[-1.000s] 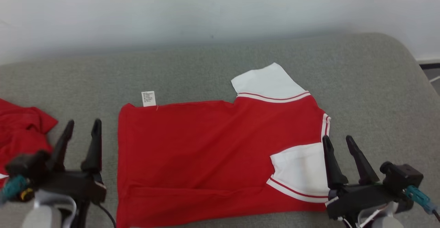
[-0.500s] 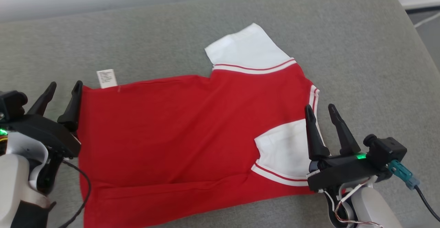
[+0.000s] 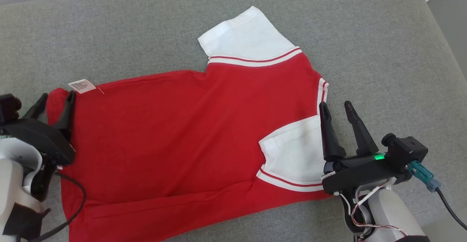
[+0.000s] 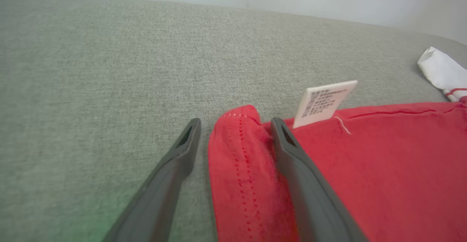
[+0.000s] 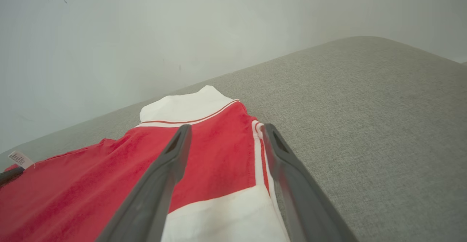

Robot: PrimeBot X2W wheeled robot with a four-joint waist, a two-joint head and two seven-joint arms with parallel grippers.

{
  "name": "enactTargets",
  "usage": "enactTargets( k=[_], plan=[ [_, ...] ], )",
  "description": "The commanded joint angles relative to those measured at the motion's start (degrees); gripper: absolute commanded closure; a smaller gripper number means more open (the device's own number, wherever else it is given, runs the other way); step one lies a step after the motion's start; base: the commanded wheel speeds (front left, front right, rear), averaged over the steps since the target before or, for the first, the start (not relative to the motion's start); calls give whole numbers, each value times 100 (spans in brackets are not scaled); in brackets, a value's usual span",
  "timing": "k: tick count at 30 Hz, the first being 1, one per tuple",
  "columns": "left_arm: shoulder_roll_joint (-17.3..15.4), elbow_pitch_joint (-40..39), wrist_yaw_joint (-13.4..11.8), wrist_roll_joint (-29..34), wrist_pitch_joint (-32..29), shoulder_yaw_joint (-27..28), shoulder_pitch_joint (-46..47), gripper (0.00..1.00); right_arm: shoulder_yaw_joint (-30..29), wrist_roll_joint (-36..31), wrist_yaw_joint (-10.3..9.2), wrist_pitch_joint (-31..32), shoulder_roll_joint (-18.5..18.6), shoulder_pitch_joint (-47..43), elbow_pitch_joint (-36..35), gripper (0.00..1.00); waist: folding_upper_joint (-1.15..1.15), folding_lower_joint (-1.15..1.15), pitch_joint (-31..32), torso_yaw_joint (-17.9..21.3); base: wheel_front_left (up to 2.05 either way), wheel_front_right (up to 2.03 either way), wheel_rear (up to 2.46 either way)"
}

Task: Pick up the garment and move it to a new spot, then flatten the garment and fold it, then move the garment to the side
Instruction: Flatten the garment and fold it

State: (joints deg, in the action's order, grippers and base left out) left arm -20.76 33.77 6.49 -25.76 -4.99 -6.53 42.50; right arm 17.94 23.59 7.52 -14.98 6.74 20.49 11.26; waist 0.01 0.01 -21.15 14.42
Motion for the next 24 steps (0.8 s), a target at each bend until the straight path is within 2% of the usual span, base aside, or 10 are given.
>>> enactTargets(
  k=[1,2,3,8,14,24],
  plan=[
    [-5,95,-15,-37,4,21,10,44,-5,-2,-6,-29,5,40,14,0,-1,-1,-1,-14,0,0,0],
    [-3,142,-29,-39,31,22,36,60,-11,-9,-6,-30,8,50,19,0,-1,-1,-2,-26,0,0,0],
    [8,179,-24,-47,41,7,62,100,-10,-18,-6,-31,8,67,23,0,-1,-1,-3,-38,0,0,0],
    [101,217,39,-100,265,-135,226,100,65,-72,-6,-21,137,393,151,0,-1,-1,40,-174,0,0,0],
    [220,5,52,-103,553,-284,274,100,27,-102,-6,453,298,1283,643,0,-1,-1,63,-427,0,0,0],
    [534,-586,61,-48,756,-593,354,100,-179,4,-6,1500,519,3266,2456,0,-1,-1,-201,-1022,0,0,0]
  ],
)
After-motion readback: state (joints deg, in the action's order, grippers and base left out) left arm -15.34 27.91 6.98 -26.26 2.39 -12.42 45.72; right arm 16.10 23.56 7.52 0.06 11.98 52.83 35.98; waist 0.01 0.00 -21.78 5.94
